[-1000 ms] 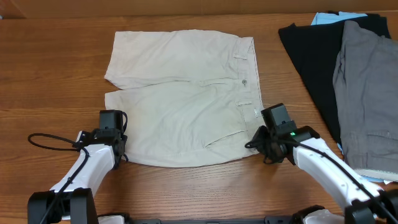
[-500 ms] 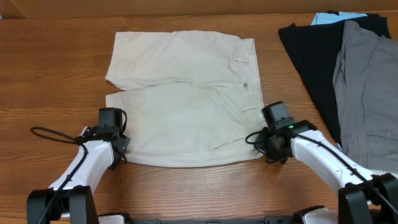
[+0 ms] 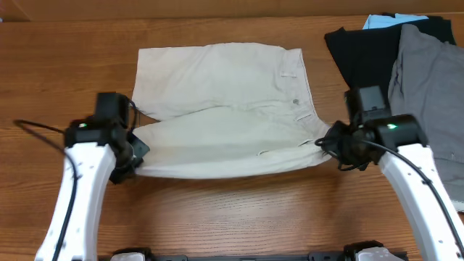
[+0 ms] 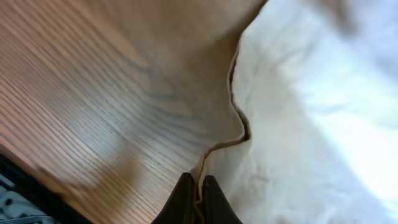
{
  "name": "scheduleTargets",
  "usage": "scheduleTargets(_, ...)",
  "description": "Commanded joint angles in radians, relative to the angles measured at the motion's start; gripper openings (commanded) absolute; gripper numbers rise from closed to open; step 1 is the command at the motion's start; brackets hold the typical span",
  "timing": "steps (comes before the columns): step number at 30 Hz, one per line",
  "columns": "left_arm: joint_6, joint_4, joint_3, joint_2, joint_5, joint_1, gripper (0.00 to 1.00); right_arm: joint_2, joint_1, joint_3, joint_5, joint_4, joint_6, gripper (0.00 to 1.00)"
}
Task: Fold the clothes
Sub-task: 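Grasp the bottom hem corners with both grippers, then lift the hem and fold it upward toward the waistband with both grippers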
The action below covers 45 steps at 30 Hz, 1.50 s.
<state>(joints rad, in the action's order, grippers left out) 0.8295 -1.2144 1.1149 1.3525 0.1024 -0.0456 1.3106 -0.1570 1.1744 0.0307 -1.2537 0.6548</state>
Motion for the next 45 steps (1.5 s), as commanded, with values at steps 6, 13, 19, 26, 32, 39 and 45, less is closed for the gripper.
scheduleTargets(6,-0.080,-0.170,0.142,-0.232,0.031,0.000,0.04,-0.115,0.012,0.077,-0.026,-0.203,-0.034,0.04)
scheduleTargets(13,-0.098,-0.152,0.143,-0.279,0.037,0.000,0.04,-0.184,0.012,0.077,-0.042,-0.217,-0.035,0.04)
scheduleTargets(19,-0.097,0.046,0.143,-0.174,0.043,0.000,0.04,-0.117,0.012,0.076,-0.072,-0.027,-0.035,0.04)
scheduleTargets(26,-0.097,0.291,0.143,0.035,0.042,0.000,0.04,0.068,0.013,0.076,-0.143,0.156,-0.035,0.04)
scheduleTargets(32,-0.097,0.487,0.143,0.182,0.027,0.005,0.04,0.228,0.013,0.076,-0.143,0.287,-0.035,0.04)
scheduleTargets(39,-0.098,0.756,0.143,0.364,0.029,0.047,0.04,0.383,0.025,0.076,-0.143,0.473,-0.034,0.04)
scheduleTargets(45,-0.097,0.951,0.143,0.463,0.032,0.073,0.04,0.451,0.029,0.076,-0.143,0.637,-0.034,0.04)
